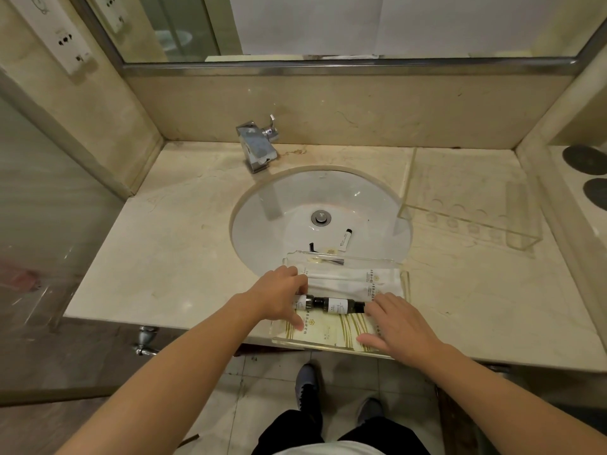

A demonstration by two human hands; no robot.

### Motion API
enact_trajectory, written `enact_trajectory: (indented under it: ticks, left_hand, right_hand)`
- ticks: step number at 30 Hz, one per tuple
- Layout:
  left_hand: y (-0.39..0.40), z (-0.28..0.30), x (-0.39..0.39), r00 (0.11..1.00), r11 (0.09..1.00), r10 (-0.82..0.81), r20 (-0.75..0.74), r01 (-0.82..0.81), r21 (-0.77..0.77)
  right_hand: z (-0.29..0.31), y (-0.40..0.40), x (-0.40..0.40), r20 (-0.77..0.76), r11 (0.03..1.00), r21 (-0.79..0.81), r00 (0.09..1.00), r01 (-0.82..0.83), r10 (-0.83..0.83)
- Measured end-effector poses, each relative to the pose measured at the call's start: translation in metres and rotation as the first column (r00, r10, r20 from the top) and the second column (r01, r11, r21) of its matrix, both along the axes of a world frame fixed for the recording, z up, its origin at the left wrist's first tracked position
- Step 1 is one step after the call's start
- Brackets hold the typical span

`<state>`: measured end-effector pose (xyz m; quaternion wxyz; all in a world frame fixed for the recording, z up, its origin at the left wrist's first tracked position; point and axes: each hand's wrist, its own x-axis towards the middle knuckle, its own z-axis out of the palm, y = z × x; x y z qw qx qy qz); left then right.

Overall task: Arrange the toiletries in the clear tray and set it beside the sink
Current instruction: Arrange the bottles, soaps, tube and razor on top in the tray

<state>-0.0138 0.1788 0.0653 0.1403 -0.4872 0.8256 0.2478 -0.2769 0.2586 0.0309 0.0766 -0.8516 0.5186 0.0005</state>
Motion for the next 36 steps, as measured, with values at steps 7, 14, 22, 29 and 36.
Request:
enact_trajectory:
  ticks: [7,14,22,29,36]
  left_hand:
    - [0.003,-0.001,0.0,0.997,0.998,0.055,-0.059,-0.056,-0.016]
    - [0.002,0.0,-0.002,0.996,0.996,0.049,-0.071,-0.054,-0.07]
    - [-0.002,0.003,0.0,0.996,0.994,0.035,-0.082,-0.043,-0.097]
    - [-0.004,0.005,-0.001,0.998,0.996,0.013,-0.059,-0.018,-0.089]
    - [-0.006,0.007,-0.003,0.998,0.995,0.001,-0.061,-0.007,-0.104]
  right_hand:
    - [-0.008,0.0,0.02,0.099,0.994,-0.031,0.99,0.109,-0.105]
    - [-0.009,0.005,0.035,0.204,0.961,0.02,0.94,0.275,-0.273]
    - [-0.001,0.006,0.012,0.081,0.967,-0.085,0.969,0.239,-0.233]
    - [0.002,0.002,0.019,0.023,0.958,-0.176,0.974,0.227,-0.227]
    - [0.008,-0.004,0.035,0.063,0.981,-0.065,0.982,0.183,-0.179]
